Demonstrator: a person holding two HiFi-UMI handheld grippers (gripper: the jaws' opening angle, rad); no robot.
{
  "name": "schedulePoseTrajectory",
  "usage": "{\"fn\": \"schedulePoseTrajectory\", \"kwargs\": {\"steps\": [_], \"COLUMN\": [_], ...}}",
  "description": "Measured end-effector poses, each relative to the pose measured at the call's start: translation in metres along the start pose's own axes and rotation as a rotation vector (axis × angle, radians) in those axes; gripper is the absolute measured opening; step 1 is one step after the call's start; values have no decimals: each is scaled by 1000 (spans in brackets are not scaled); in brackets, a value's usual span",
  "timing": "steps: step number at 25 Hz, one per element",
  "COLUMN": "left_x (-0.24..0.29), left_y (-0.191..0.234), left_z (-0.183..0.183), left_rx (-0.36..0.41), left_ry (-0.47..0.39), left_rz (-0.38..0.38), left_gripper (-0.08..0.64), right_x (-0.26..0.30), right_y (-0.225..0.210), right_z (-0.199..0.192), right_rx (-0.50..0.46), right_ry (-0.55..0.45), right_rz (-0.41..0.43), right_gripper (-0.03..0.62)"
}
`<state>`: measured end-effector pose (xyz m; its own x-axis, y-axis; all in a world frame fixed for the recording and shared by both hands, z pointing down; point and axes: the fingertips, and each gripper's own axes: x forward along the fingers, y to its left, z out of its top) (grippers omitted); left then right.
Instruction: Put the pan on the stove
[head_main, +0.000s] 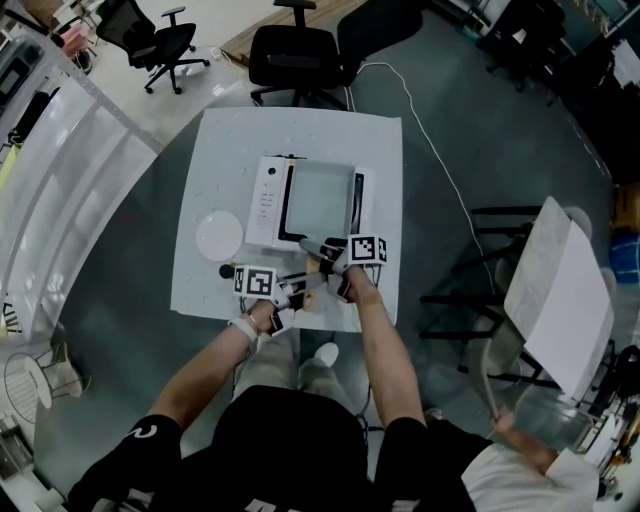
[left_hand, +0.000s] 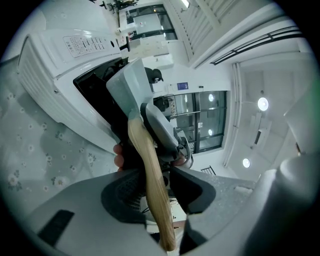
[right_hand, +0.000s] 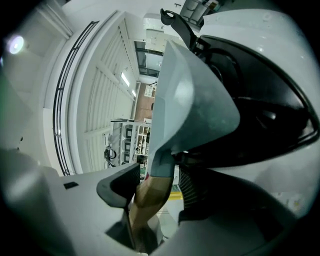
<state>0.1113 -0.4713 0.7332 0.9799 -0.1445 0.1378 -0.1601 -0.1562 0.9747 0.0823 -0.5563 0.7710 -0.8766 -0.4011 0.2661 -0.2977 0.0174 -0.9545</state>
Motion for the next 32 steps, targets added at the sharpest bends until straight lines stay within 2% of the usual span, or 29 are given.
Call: {"fn": "schedulePoseTrajectory", "kwargs": {"steps": [6,12,18,25,32], "left_x": [-1,-19,-35,-57,-75], "left_y": [-5,2,-9,-22,-51], "left_z": [-9,-9,-10,-14,-14], "left_rx": [20,46,91,210,396], "left_ry": [23,-26,-92,-147,-212], "left_rz": [22,67,115,217,340], "left_gripper": [218,229,229,227,208], "right_x": [-11,-29,-56,-83,-121], "right_y": [4,4,7,22,45], "right_z": [-12,-18,-23,-30,-36], "right_rx": [2,-13,-55,-158,-331], "right_ry": [4,-25,-52,-99,-162], "right_rz": [0,-13,-68,-132,-234], "right_gripper": [222,225,225,215,178]}}
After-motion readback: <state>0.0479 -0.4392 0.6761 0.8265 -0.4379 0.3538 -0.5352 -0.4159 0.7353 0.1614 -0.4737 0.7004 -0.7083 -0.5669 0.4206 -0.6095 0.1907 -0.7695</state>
